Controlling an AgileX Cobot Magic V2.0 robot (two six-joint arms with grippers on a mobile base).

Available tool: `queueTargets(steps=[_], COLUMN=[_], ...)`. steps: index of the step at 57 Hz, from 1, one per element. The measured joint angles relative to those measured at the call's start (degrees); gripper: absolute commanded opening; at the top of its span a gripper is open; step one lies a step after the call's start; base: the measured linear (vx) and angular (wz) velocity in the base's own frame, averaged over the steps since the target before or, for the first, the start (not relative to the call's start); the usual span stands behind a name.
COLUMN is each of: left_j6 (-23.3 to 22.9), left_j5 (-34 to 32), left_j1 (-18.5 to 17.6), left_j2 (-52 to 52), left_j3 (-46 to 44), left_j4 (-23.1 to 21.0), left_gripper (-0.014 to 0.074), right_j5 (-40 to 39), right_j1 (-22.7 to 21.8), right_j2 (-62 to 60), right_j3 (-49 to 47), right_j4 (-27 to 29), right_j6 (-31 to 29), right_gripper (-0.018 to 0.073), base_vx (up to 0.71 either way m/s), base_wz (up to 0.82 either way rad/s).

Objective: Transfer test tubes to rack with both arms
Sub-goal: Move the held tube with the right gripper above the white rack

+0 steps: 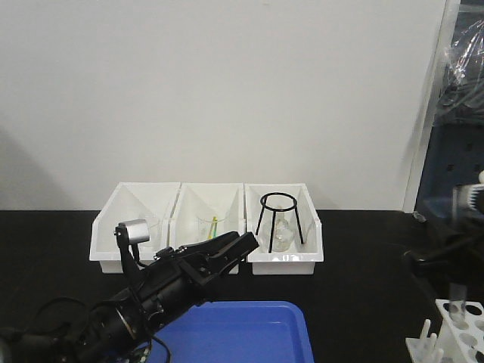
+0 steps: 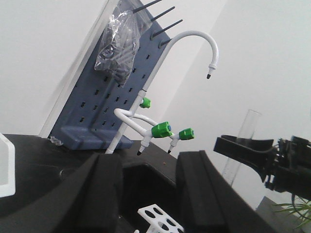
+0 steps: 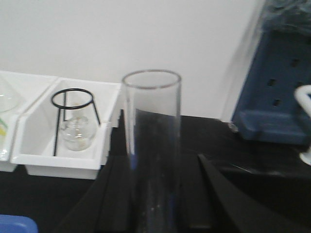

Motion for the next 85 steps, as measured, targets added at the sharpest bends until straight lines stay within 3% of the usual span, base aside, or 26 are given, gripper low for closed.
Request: queueTargets(steps=[12, 21, 40, 65, 85], left_j6=[0.0, 0.0, 0.0, 0.0, 0.0], left_j5=[1.2, 1.6, 1.6, 2.1, 3.6], left_j1=[0.0, 0.0, 0.0, 0.0, 0.0], left_j2=[0.0, 0.0, 0.0, 0.0, 0.0], left_j3=[0.0, 0.0, 0.0, 0.0, 0.0], left_j4=[0.0, 0.0, 0.0, 0.0, 0.0], left_gripper=[0.0411, 0.0411, 0.0411, 0.0411, 0.0411], right_j5=[-1.7, -4.5, -10.5, -26.9, -30.8], right_j1=[-5.9, -7.2, -7.4, -7.4, -7.7], right_j2=[-2.9, -1.1, 4.1, 5.3, 6.5], right_j3=[5.8, 7.1, 7.0, 16.7, 16.8], right_j4=[0.1, -2.3, -20.8, -23.1, -24.5], right_j6=[2.7, 6.0, 24.8, 27.7, 28.0], right_gripper=[-0.0008, -0.0008, -0.0007, -0.0006, -0.0006], base_vx=[0.00, 0.00, 0.00, 0.00, 0.00], base_wz=[0.00, 0.00, 0.00, 0.00, 0.00])
